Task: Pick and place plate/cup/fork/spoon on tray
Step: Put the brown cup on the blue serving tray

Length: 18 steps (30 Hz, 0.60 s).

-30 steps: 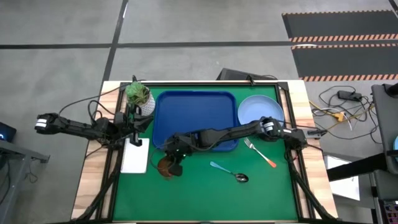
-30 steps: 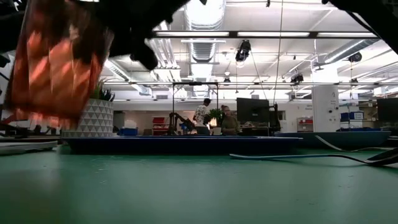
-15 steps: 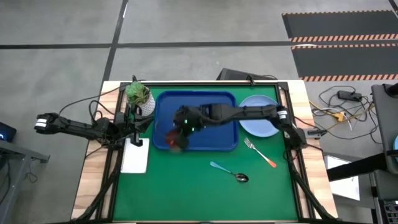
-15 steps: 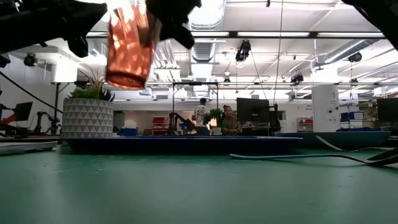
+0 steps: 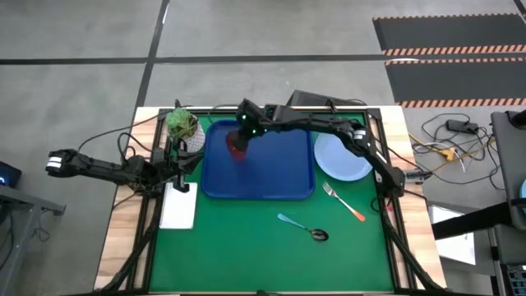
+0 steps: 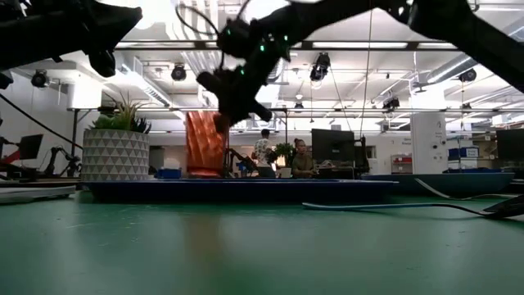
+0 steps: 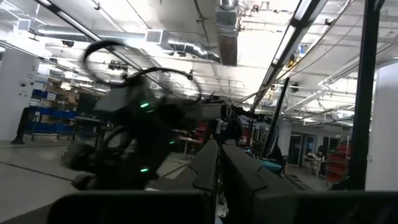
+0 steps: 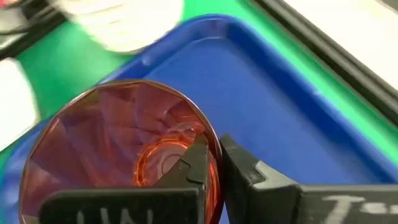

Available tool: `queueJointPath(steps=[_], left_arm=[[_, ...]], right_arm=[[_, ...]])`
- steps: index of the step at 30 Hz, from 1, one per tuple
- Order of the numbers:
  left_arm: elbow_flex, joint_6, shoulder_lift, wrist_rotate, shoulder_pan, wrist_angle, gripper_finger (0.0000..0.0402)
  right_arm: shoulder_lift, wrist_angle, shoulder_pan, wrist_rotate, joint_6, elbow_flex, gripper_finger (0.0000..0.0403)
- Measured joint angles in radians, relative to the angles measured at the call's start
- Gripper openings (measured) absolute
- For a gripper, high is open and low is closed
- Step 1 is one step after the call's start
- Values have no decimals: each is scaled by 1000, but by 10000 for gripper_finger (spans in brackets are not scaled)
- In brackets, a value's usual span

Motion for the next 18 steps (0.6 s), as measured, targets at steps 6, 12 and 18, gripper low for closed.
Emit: queueJointPath(steps=[6, 12, 18], left_arm=[[0, 0, 0, -4, 0, 0, 2], [0, 50, 10, -13, 0, -1, 2], [0, 50, 9, -22, 0, 0, 2]], right_arm=[[14, 35, -54, 2, 7, 0, 13], [18, 51, -61, 104, -17, -8, 13], [18, 6, -60, 130, -20, -15, 13]])
